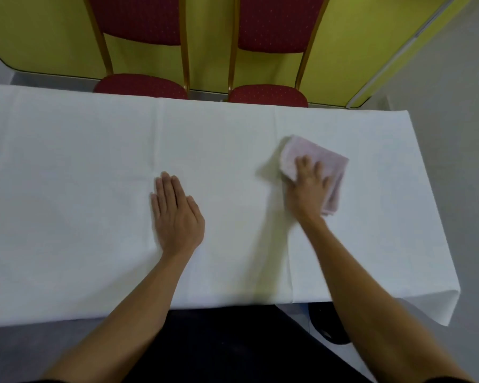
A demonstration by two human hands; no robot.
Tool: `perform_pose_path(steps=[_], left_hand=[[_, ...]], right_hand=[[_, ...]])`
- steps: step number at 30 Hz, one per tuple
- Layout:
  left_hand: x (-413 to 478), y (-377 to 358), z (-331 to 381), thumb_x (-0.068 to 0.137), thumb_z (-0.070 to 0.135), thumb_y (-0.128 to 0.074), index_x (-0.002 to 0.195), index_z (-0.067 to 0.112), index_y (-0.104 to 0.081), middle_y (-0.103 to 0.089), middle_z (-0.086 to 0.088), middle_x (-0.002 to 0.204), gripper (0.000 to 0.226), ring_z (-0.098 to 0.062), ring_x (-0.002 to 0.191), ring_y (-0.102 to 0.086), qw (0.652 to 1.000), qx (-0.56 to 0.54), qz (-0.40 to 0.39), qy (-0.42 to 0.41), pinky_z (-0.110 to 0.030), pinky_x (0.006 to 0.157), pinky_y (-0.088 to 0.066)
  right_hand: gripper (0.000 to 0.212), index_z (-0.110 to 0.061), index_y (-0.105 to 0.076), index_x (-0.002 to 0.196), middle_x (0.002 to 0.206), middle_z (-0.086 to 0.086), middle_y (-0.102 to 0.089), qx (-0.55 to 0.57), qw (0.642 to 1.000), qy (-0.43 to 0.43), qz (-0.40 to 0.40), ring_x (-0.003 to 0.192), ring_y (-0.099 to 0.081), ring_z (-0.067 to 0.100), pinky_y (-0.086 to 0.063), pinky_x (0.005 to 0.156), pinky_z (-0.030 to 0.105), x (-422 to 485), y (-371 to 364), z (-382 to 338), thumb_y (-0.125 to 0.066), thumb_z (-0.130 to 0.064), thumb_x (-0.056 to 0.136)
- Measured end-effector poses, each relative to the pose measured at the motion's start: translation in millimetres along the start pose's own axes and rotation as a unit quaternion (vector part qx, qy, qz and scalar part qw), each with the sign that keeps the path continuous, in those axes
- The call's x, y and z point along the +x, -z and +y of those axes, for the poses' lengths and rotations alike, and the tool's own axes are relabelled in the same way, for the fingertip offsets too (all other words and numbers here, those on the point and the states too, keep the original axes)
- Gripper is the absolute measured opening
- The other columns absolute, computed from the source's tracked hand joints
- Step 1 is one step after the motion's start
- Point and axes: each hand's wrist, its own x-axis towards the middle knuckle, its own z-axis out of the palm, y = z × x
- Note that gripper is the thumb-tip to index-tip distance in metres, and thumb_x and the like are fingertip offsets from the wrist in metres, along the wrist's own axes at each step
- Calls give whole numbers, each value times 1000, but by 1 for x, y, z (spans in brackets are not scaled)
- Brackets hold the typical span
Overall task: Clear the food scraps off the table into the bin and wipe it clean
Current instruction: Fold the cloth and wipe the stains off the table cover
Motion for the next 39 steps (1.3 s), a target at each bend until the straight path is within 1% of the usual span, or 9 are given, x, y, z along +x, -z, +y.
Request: perform_pose_path(steps=[3, 8, 12, 18, 23, 26, 30, 35, 39], left_hand=[[0, -1, 0, 103, 23, -28, 154, -2, -21, -15, -17, 164, 57, -30, 153, -10, 1000, -2, 7, 0, -48, 123, -14], [-1, -2, -1, 103, 25, -25, 154, -1, -20, -16, -17, 164, 57, -30, 153, -10, 1000, -3, 8, -9, -47, 124, -13], [0, -2, -3, 104, 27, -20, 155, -1, -19, -15, -16, 164, 58, -29, 153, -9, 1000, -11, 1, -7, -47, 124, -14], [1, -4, -4, 103, 26, -22, 154, -3, -20, -15, -18, 164, 58, -30, 153, -10, 1000, -14, 3, -10, -47, 124, -12], [1, -7, -5, 103, 24, -24, 153, -5, -22, -18, -21, 162, 58, -33, 152, -13, 999, -24, 10, -18, -48, 123, -13], [4, -8, -9, 102, 24, -25, 151, -7, -24, -21, -23, 161, 58, -35, 151, -17, 999, -32, 6, -20, -50, 123, -15], [3, -7, -10, 102, 27, -21, 153, -6, -19, -17, -22, 162, 61, -34, 152, -12, 999, -34, -5, -28, -48, 124, -12], [-1, -3, -12, 103, 26, -25, 154, -4, -16, -13, -18, 164, 60, -29, 153, -7, 999, -40, -11, -29, -45, 124, -9], [-2, -1, -14, 104, 27, -27, 154, -4, -15, -11, -17, 164, 60, -29, 154, -6, 998, -46, -19, -28, -46, 124, -7]], right_hand=[[63, -10, -50, 143, 151, 12, -46, 46, 988, 150, 9, 141, -34, 45, -21, 113, 67, -49, -25, -60, -47, -4, 81], [52, -19, -49, 145, 154, 2, -42, 82, 950, 297, -40, 148, -28, 29, -9, 121, 56, -78, -27, -73, -39, -15, 94], [66, -22, -52, 142, 152, 3, -45, 33, 978, 206, -10, 143, -37, 31, -19, 115, 61, -35, -6, 0, -55, -2, 79], [73, -25, -31, 154, 163, 2, -23, -20, 999, 18, -34, 152, -13, 30, -9, 120, 54, -20, 20, 71, -49, -2, 87], [69, -15, -49, 145, 151, 12, -45, 25, 991, 132, -6, 140, -36, 46, -27, 111, 65, -93, -19, -27, -52, -7, 76], [57, -17, -48, 146, 154, 8, -41, 61, 976, 209, -22, 145, -28, 41, -19, 117, 60, -147, -29, -75, -39, -12, 90], [54, -18, -47, 146, 156, 4, -39, 54, 968, 241, -44, 147, -26, 38, -15, 118, 58, -154, -22, -65, -34, -13, 94], [60, -24, -43, 149, 158, 0, -35, -9, 979, 201, -32, 148, -25, 36, -20, 118, 57, -139, -6, 5, -34, -15, 91], [65, -25, -32, 154, 162, 0, -26, -13, 997, 72, -16, 151, -14, 33, -16, 118, 60, -136, 2, 52, -45, -8, 93]])
